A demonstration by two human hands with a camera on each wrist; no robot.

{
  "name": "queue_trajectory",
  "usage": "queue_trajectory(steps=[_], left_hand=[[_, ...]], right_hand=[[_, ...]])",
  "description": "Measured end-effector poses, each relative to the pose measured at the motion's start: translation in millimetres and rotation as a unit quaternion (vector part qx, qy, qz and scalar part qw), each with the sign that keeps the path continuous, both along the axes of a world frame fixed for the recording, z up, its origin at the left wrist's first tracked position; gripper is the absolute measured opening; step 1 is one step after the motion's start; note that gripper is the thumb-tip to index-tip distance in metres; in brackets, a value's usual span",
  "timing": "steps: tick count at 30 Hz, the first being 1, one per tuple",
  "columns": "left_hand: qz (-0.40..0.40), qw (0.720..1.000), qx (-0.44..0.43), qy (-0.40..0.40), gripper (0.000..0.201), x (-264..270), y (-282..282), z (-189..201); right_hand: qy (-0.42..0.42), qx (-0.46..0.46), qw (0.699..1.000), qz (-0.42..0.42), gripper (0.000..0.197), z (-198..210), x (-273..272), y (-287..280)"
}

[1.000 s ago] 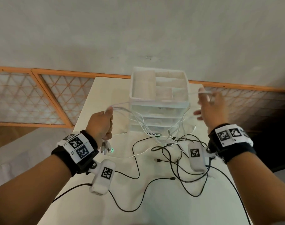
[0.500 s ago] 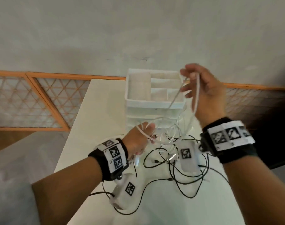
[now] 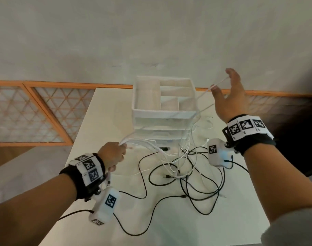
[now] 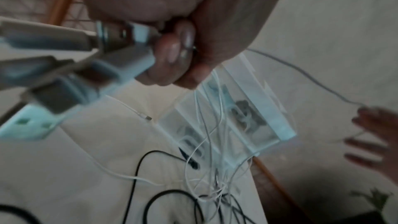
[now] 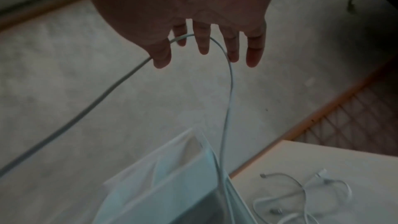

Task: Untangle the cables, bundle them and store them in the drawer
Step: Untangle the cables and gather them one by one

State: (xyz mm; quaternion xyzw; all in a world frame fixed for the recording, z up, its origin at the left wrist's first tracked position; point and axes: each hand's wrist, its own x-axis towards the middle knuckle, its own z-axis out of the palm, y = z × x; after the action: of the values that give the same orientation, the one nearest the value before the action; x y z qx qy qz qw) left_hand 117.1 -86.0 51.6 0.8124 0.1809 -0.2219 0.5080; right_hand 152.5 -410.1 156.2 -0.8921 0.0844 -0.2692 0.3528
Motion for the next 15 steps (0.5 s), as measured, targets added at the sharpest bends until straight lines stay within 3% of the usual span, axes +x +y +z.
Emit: queue_trajectory(steps=[5,8,11,15], left_hand=[[0.125,0.986,-0.106,-0.033,0.028,6,15,14],[0.076,0.988,-0.127,-0.044,0.026,4,19,21],[-0.034,0.991,-0.117,-0.053,0.040,-1,18,27],[-0.060,0.989,-0.122,-0.060,0.054,0,10,29]], right_hand=[[0.146,0.093,0.981,-0.090,0.058,-29,15,3],[0.249,0.113,0.955,-0.114,0.064,-36,24,-4],[0.187,0.112,0.974,-0.062,0.071,-19,46,-8],[0.023,0.159,0.987,0.031,0.057,25,68,-4]])
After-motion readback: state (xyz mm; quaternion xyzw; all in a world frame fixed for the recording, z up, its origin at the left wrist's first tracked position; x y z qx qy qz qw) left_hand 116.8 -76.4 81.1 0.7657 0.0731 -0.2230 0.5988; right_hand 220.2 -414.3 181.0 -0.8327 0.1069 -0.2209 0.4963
